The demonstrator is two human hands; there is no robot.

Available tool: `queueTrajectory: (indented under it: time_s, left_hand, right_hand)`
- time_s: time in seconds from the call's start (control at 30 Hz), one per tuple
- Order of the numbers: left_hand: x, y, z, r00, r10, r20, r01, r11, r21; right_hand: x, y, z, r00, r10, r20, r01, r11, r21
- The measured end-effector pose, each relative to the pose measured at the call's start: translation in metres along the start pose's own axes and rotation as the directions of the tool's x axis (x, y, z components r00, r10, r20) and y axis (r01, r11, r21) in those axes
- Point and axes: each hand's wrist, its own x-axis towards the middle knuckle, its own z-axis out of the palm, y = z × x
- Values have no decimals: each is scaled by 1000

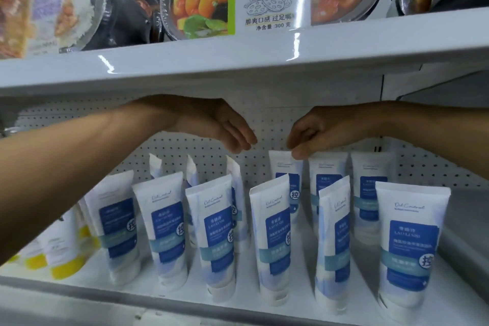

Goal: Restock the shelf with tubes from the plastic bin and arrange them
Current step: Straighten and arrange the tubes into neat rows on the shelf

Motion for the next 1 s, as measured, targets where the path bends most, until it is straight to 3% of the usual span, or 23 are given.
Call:
queueTrajectory:
  time_s: [0.2,0.4,0.73,1.0]
  left_hand:
    - [5,-18,13,987,77,142,-83,996,34]
    - [23,-27,26,982,185,22,-184,982,-33]
    - [43,-32,31,982,155,-107,-149,987,60]
    - [46,-30,29,988,134,-81,-133,991,15]
  right_hand:
    - [17,-17,-2,999,22,34,-21,1000,-19]
    - [31,-24,9,991,101,88,-92,991,-100]
    - [32,-28,14,988,136,71,-134,991,-31]
    - [31,-29,15,987,141,81,-139,990,-39]
